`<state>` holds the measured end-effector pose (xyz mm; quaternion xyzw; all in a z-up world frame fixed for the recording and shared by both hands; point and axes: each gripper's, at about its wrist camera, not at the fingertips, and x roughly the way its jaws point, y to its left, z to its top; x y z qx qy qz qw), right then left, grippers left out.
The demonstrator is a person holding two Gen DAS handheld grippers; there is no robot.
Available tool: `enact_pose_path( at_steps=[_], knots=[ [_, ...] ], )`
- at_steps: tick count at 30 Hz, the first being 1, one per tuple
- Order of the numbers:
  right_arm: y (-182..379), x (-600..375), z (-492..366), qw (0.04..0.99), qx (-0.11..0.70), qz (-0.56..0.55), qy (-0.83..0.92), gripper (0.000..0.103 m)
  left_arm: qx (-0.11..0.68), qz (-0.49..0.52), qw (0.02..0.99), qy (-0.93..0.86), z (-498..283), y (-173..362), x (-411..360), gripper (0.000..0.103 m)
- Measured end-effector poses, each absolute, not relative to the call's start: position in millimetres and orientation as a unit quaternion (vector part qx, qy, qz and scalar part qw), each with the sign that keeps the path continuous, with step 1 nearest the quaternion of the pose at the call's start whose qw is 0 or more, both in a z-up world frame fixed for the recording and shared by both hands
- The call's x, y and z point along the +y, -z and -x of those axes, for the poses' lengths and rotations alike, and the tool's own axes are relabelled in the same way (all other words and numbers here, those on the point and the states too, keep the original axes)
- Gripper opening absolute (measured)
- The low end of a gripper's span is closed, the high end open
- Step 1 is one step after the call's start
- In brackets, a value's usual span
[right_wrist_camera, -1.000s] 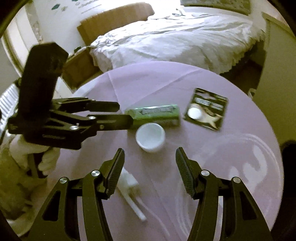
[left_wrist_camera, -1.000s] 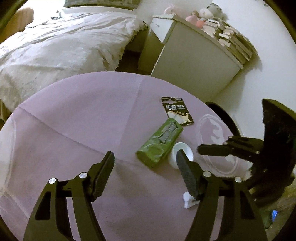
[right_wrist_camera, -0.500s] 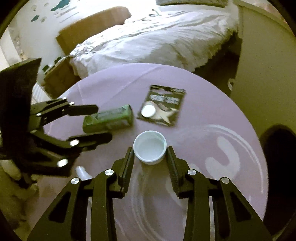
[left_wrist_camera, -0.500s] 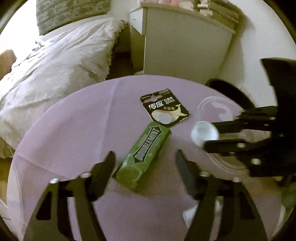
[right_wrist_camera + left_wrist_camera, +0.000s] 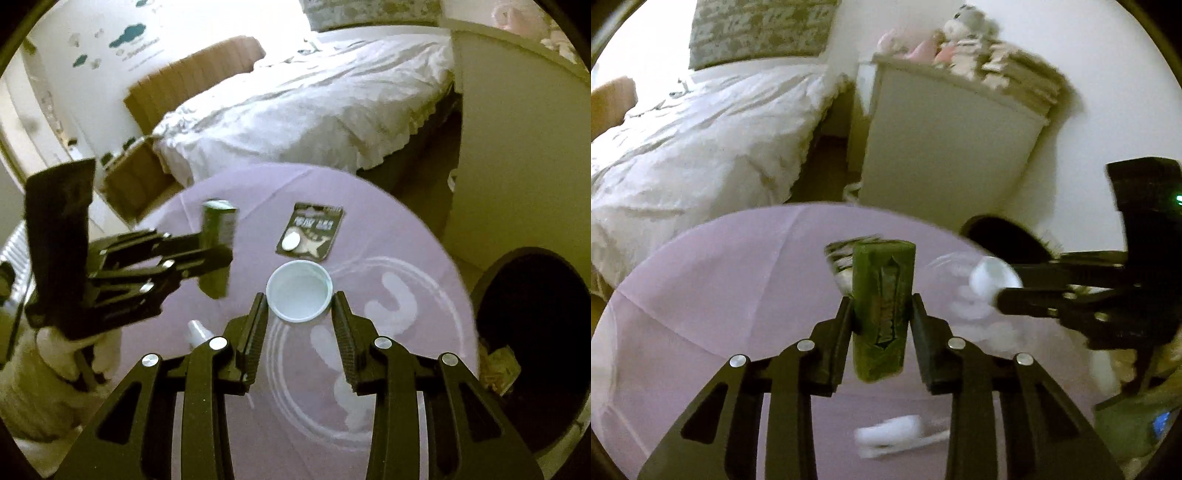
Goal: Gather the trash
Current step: 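Grasp the green gum pack with the left gripper while the right grasps the white cup, then carry both items over the black bin and open both grippers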
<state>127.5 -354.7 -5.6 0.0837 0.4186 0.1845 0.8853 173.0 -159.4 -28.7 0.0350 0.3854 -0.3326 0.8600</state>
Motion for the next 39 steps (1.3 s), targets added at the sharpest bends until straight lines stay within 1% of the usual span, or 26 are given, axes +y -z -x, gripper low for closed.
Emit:
enact_pose_path(
  at_steps=[4, 9, 15, 20, 26, 34, 39],
  knots=[
    [-16, -383, -113, 0.898, 0.395, -0.1, -0.169, 0.037, 0.364, -0.043, 0.857, 0.363, -151, 2, -191, 0.03],
    [-39, -431, -99, 0.912, 0.37, -0.119, -0.129, 0.037, 0.342, -0.053, 0.85, 0.398, -132, -19, -233, 0.03],
    [-45, -493, -91, 0.918, 0.355, -0.164, -0.068, 0.037, 0.328, -0.053, 0.834, 0.441, -122, -25, -288, 0.03],
    [-31, -532, -86, 0.914, 0.357, -0.19, -0.028, 0.037, 0.326, -0.054, 0.822, 0.463, -121, -24, -325, 0.03],
    [-4, -567, -86, 0.904, 0.369, -0.216, 0.007, 0.037, 0.338, -0.045, 0.809, 0.479, -124, -11, -358, 0.03],
    [25, -593, -90, 0.888, 0.39, -0.238, 0.04, 0.037, 0.36, -0.043, 0.796, 0.484, -129, 7, -381, 0.03],
    [49, -607, -94, 0.877, 0.411, -0.24, 0.064, 0.037, 0.382, -0.039, 0.788, 0.481, -137, 27, -396, 0.03]
  ],
)
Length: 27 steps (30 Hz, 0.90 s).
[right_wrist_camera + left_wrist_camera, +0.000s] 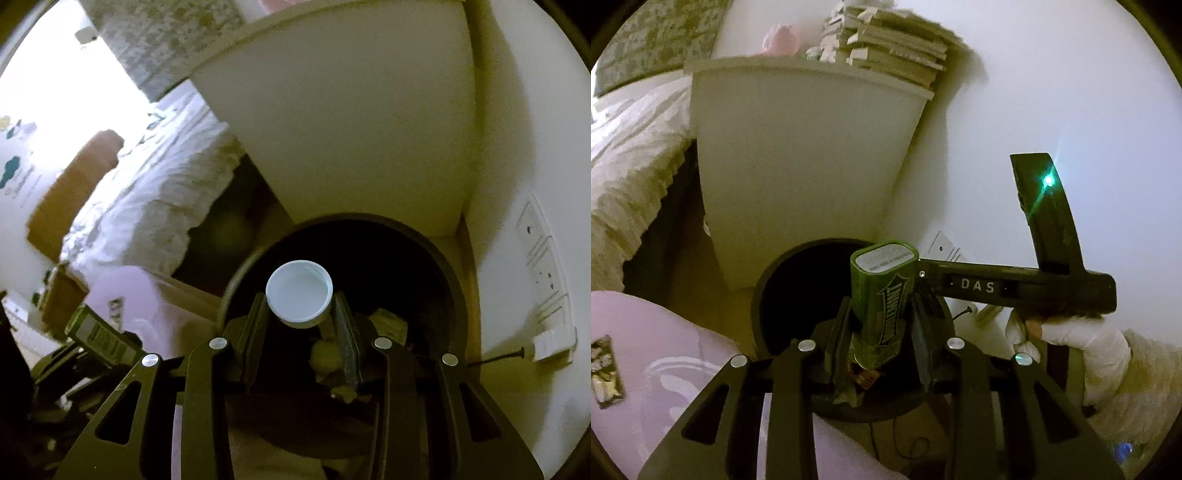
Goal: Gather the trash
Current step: 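Carry both items over the black bin and open both grippers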
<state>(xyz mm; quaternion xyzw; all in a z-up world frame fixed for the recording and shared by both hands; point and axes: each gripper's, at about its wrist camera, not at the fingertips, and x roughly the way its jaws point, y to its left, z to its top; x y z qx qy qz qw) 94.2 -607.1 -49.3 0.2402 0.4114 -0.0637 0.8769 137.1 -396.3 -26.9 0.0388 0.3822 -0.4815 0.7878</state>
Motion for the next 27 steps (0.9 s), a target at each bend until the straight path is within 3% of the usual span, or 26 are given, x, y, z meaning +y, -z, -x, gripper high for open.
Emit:
enact_pose_path(
  at_steps=[9, 26, 27],
  knots=[
    [85, -616, -108, 0.862, 0.438, -0.239, 0.085, 0.037, 0.416, -0.041, 0.768, 0.485, -141, 52, -425, 0.03],
    [83, -624, -99, 0.861, 0.438, -0.24, 0.1, 0.038, 0.434, -0.053, 0.77, 0.465, -141, 61, -430, 0.033],
    [82, -624, -99, 0.861, 0.437, -0.24, 0.1, 0.042, 0.432, -0.052, 0.771, 0.465, -141, 60, -429, 0.034]
  ],
)
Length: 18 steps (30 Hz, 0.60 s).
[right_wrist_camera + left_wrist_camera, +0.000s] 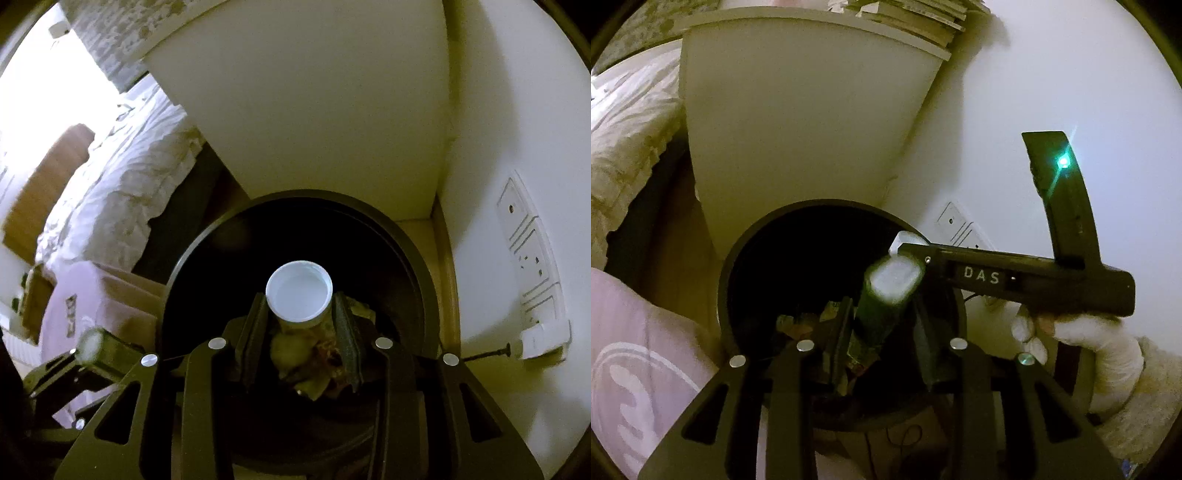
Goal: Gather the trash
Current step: 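Carry both items over the black bin and open both grippers, then move both tools back to the table toward the last items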
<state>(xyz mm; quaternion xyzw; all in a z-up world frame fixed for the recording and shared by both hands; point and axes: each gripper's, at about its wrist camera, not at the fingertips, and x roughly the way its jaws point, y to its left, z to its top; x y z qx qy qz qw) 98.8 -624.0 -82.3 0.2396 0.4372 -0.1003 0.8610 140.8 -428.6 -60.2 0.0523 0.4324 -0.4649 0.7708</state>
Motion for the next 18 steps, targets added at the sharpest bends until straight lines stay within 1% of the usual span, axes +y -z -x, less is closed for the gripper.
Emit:
enact_pose_path(
  at_steps=[1, 2, 3, 5, 10, 11, 12, 14, 18],
  knots=[
    [83, -624, -99, 0.862, 0.435, -0.24, 0.101, 0.046, 0.431, -0.053, 0.772, 0.464, -140, 59, -427, 0.037],
    [81, -627, -96, 0.863, 0.432, -0.242, 0.102, 0.051, 0.428, -0.052, 0.775, 0.462, -139, 56, -425, 0.047],
    [80, -627, -95, 0.863, 0.429, -0.246, 0.101, 0.052, 0.423, -0.052, 0.779, 0.46, -138, 53, -422, 0.057],
    [76, -624, -93, 0.865, 0.426, -0.246, 0.098, 0.052, 0.413, -0.052, 0.785, 0.458, -135, 47, -416, 0.065],
    [63, -604, -91, 0.873, 0.42, -0.236, 0.079, 0.052, 0.399, -0.049, 0.801, 0.444, -131, 34, -394, 0.066],
    [60, -598, -91, 0.875, 0.42, -0.233, 0.072, 0.052, 0.398, -0.046, 0.804, 0.44, -130, 31, -388, 0.069],
    [57, -594, -92, 0.876, 0.419, -0.23, 0.066, 0.052, 0.395, -0.043, 0.809, 0.434, -128, 28, -379, 0.074],
    [50, -578, -94, 0.88, 0.417, -0.222, 0.048, 0.052, 0.385, -0.039, 0.821, 0.42, -123, 22, -358, 0.078],
    [38, -542, -101, 0.888, 0.418, -0.194, 0.006, 0.052, 0.377, -0.035, 0.844, 0.381, -117, 18, -314, 0.079]
  ],
)
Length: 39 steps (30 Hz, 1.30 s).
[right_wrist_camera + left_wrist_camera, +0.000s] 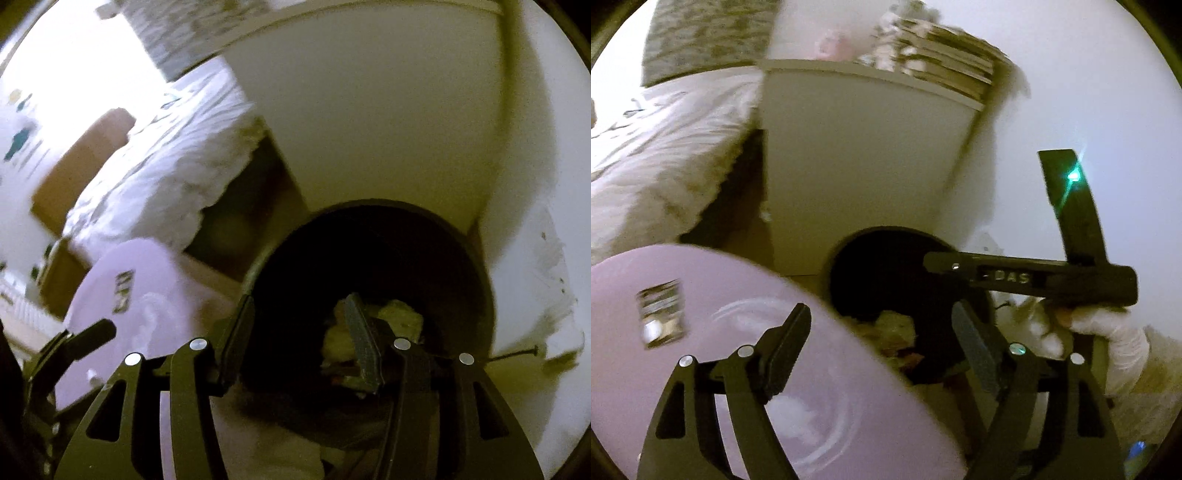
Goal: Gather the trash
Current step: 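Move both tools back to the table toward the last items, then grasp the white spray nozzle with the left gripper while the right grasps the battery card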
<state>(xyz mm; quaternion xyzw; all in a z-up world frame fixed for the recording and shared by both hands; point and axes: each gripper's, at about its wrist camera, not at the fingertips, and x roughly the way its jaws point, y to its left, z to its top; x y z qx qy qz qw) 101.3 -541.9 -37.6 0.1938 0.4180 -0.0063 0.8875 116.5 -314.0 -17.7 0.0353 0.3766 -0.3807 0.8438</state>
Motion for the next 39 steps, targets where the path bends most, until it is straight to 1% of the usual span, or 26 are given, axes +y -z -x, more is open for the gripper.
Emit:
enact_pose_path(
  at_steps=[2, 5, 7, 9, 12, 17, 19, 20, 22, 24, 26, 28, 29, 30, 31, 33, 34, 35, 38, 39],
  knots=[
    [31, -519, -105, 0.891, 0.419, -0.175, -0.018, 0.052, 0.372, -0.035, 0.856, 0.357, -113, 18, -291, 0.079],
    [21, -484, -109, 0.895, 0.418, -0.146, -0.053, 0.052, 0.371, -0.035, 0.872, 0.318, -110, 20, -256, 0.085],
    [16, -462, -111, 0.896, 0.42, -0.127, -0.077, 0.052, 0.374, -0.033, 0.881, 0.288, -108, 25, -230, 0.086],
    [11, -440, -113, 0.896, 0.419, -0.109, -0.1, 0.06, 0.382, -0.032, 0.885, 0.263, -104, 30, -206, 0.087],
    [8, -415, -117, 0.893, 0.422, -0.087, -0.127, 0.06, 0.4, -0.02, 0.885, 0.239, -103, 42, -174, 0.087],
    [12, -378, -135, 0.883, 0.436, -0.066, -0.164, 0.06, 0.429, -0.012, 0.875, 0.224, -112, 61, -146, 0.086],
    [15, -365, -146, 0.878, 0.442, -0.061, -0.173, 0.065, 0.439, -0.013, 0.87, 0.224, -116, 68, -142, 0.086],
    [17, -359, -152, 0.877, 0.443, -0.058, -0.175, 0.067, 0.441, -0.012, 0.868, 0.225, -117, 70, -141, 0.084],
    [22, -346, -165, 0.875, 0.447, -0.055, -0.176, 0.067, 0.448, -0.016, 0.864, 0.229, -119, 76, -139, 0.079],
    [28, -335, -179, 0.873, 0.453, -0.054, -0.173, 0.071, 0.452, -0.024, 0.861, 0.232, -121, 81, -139, 0.07],
    [35, -324, -195, 0.871, 0.458, -0.054, -0.168, 0.072, 0.443, -0.034, 0.865, 0.232, -119, 81, -139, 0.066],
    [41, -312, -210, 0.871, 0.465, -0.041, -0.156, 0.074, 0.437, -0.042, 0.868, 0.23, -118, 81, -138, 0.06],
    [44, -309, -216, 0.871, 0.467, -0.036, -0.151, 0.076, 0.434, -0.044, 0.87, 0.228, -118, 81, -137, 0.054],
    [48, -301, -224, 0.87, 0.472, -0.026, -0.141, 0.076, 0.43, -0.046, 0.873, 0.228, -117, 81, -137, 0.05],
    [51, -296, -230, 0.869, 0.475, -0.021, -0.136, 0.076, 0.427, -0.044, 0.874, 0.228, -117, 82, -136, 0.049],
    [57, -285, -240, 0.868, 0.479, -0.011, -0.128, 0.076, 0.423, -0.037, 0.876, 0.229, -117, 82, -133, 0.042],
    [59, -278, -243, 0.87, 0.478, -0.001, -0.124, 0.077, 0.423, -0.031, 0.876, 0.229, -117, 82, -132, 0.039],
    [61, -271, -244, 0.872, 0.474, 0.012, -0.123, 0.081, 0.424, -0.025, 0.875, 0.231, -118, 82, -130, 0.039],
    [69, -248, -248, 0.874, 0.47, 0.075, -0.101, 0.081, 0.424, -0.016, 0.874, 0.235, -119, 81, -127, 0.039],
    [69, -245, -249, 0.877, 0.463, 0.083, -0.101, 0.078, 0.424, -0.013, 0.874, 0.236, -119, 81, -125, 0.039]
  ],
)
